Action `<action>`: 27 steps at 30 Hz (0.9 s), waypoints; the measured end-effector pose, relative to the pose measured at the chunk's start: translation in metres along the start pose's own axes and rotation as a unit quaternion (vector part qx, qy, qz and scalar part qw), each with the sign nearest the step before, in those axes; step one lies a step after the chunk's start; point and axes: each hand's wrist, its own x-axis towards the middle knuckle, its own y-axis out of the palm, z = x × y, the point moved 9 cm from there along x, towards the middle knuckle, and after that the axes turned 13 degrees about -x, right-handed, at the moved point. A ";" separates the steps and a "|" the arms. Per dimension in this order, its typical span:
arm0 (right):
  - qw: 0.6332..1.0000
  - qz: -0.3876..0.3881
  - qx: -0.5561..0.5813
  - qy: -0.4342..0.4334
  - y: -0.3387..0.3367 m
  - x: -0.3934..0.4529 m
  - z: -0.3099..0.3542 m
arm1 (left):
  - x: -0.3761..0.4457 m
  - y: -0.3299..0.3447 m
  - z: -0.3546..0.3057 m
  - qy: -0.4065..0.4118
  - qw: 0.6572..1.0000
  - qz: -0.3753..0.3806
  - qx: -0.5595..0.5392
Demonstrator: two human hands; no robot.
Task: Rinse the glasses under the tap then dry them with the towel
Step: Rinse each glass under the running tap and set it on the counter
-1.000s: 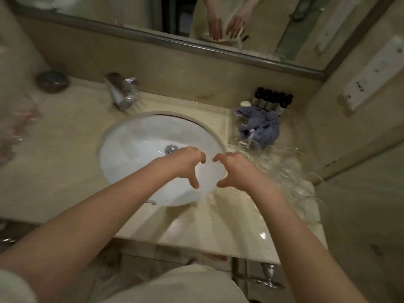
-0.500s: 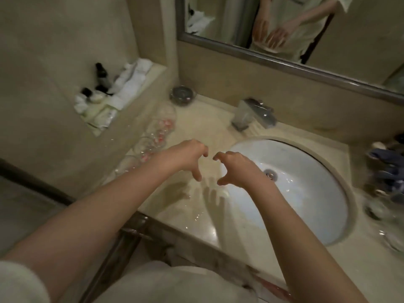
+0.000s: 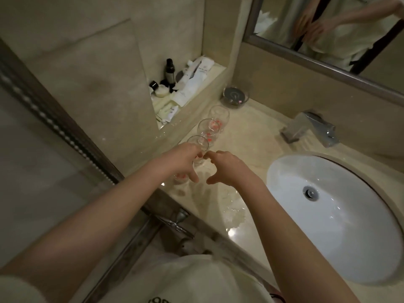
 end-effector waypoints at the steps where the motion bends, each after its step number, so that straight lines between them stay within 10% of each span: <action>1: 1.000 0.000 0.000 -0.001 0.000 0.003 0.004 | -0.002 -0.003 0.005 -0.004 1.000 -0.011 -0.007; 27: 0.996 0.000 0.084 -0.002 0.020 0.006 0.008 | -0.002 0.037 0.028 -0.033 0.999 -0.018 -0.003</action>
